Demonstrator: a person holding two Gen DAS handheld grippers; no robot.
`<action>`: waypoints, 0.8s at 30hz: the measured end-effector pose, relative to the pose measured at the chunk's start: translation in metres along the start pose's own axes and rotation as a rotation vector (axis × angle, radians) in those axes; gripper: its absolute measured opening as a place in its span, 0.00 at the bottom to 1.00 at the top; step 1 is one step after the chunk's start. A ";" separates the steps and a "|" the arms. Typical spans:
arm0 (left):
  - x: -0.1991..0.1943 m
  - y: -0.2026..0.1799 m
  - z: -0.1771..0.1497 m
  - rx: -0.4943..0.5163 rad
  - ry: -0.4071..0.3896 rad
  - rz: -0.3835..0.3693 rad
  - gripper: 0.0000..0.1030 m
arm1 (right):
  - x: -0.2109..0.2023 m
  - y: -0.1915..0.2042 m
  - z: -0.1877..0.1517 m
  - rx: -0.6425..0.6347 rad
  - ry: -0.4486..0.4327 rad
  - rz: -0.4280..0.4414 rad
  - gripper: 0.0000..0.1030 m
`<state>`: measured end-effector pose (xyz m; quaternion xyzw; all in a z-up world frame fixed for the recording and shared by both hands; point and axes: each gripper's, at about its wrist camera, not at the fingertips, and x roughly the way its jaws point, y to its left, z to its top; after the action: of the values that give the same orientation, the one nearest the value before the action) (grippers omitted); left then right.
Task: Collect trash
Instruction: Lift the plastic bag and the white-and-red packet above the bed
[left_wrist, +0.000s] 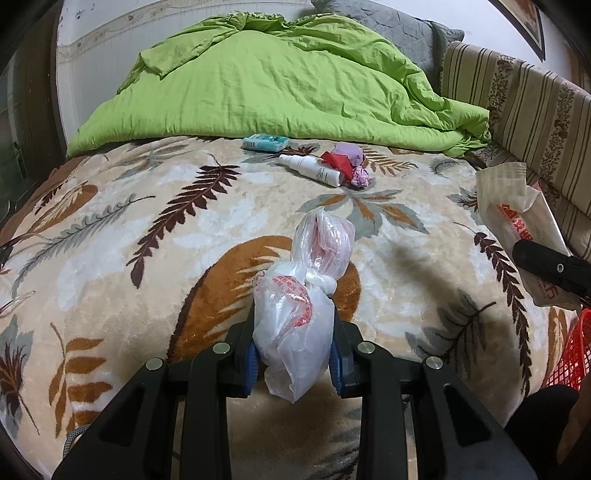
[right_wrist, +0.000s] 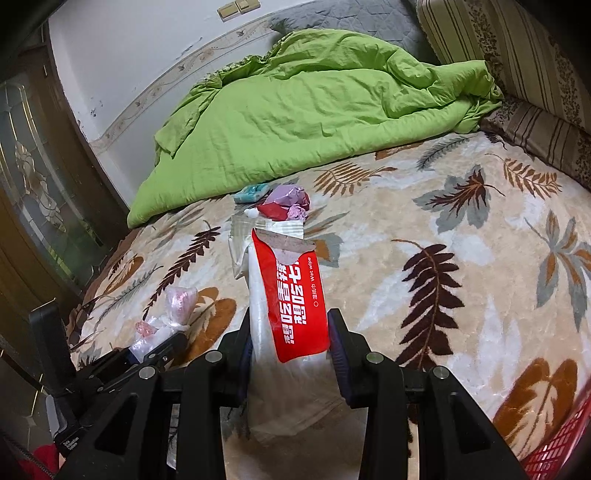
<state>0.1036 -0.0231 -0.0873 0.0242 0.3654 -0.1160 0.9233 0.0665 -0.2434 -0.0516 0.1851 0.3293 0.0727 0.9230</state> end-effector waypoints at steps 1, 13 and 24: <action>0.000 0.000 0.000 0.001 0.000 0.000 0.28 | 0.000 0.000 0.000 0.000 0.000 0.001 0.39; 0.001 -0.001 0.000 0.002 0.000 0.000 0.28 | 0.000 0.001 0.000 0.002 0.000 0.007 0.39; 0.002 -0.002 0.000 0.008 -0.003 0.000 0.28 | -0.001 0.001 -0.001 0.002 -0.001 0.004 0.38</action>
<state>0.1046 -0.0259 -0.0890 0.0277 0.3635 -0.1174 0.9237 0.0649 -0.2424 -0.0513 0.1866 0.3287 0.0741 0.9228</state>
